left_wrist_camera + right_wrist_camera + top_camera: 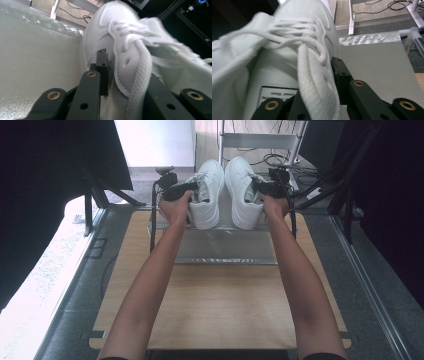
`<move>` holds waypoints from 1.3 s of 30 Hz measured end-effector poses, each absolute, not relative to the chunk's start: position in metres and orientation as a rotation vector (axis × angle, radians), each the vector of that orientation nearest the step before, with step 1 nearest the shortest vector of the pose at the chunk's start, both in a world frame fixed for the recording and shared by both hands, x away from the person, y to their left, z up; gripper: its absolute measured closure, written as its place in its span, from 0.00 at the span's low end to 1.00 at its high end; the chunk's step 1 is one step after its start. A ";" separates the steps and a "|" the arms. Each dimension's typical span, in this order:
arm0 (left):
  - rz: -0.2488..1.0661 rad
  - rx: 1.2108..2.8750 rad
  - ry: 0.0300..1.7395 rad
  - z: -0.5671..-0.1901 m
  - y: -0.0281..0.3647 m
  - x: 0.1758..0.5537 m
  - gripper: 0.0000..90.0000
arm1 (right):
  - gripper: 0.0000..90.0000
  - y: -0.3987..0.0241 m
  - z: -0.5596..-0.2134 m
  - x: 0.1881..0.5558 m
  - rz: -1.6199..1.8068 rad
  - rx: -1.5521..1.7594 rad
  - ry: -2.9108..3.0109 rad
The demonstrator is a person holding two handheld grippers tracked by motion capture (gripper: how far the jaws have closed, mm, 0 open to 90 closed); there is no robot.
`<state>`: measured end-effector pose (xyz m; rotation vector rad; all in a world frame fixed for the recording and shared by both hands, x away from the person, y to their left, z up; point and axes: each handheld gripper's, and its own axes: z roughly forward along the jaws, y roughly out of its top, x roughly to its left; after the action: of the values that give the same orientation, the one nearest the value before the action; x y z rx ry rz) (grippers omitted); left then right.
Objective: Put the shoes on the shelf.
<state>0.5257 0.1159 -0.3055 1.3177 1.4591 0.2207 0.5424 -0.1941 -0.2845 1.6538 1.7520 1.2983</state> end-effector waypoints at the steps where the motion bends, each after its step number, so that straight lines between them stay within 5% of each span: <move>1: 0.223 1.321 1.464 -0.307 0.115 0.527 0.86 | 0.87 -0.193 -0.285 0.544 1.306 1.652 1.754; 6: 0.204 1.346 1.445 -0.308 0.103 0.530 0.73 | 0.80 -0.183 -0.290 0.549 1.267 1.645 1.789; 14: 0.148 1.353 1.325 -0.297 0.114 0.525 0.48 | 0.49 -0.184 -0.276 0.538 1.353 1.497 1.827; 21: 0.229 1.401 1.256 -0.278 0.128 0.497 0.41 | 0.49 -0.196 -0.257 0.507 1.364 1.376 1.819; 30: 0.249 1.485 1.189 -0.280 0.153 0.453 0.68 | 0.65 -0.221 -0.261 0.457 1.387 1.268 1.910; 39: 0.297 1.633 1.198 -0.306 0.154 0.442 0.94 | 0.89 -0.229 -0.285 0.450 1.288 1.241 1.972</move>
<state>0.4416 0.1542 -0.3060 1.6327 1.1981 0.2971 0.4500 -0.2290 -0.2849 1.2407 1.9716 1.2882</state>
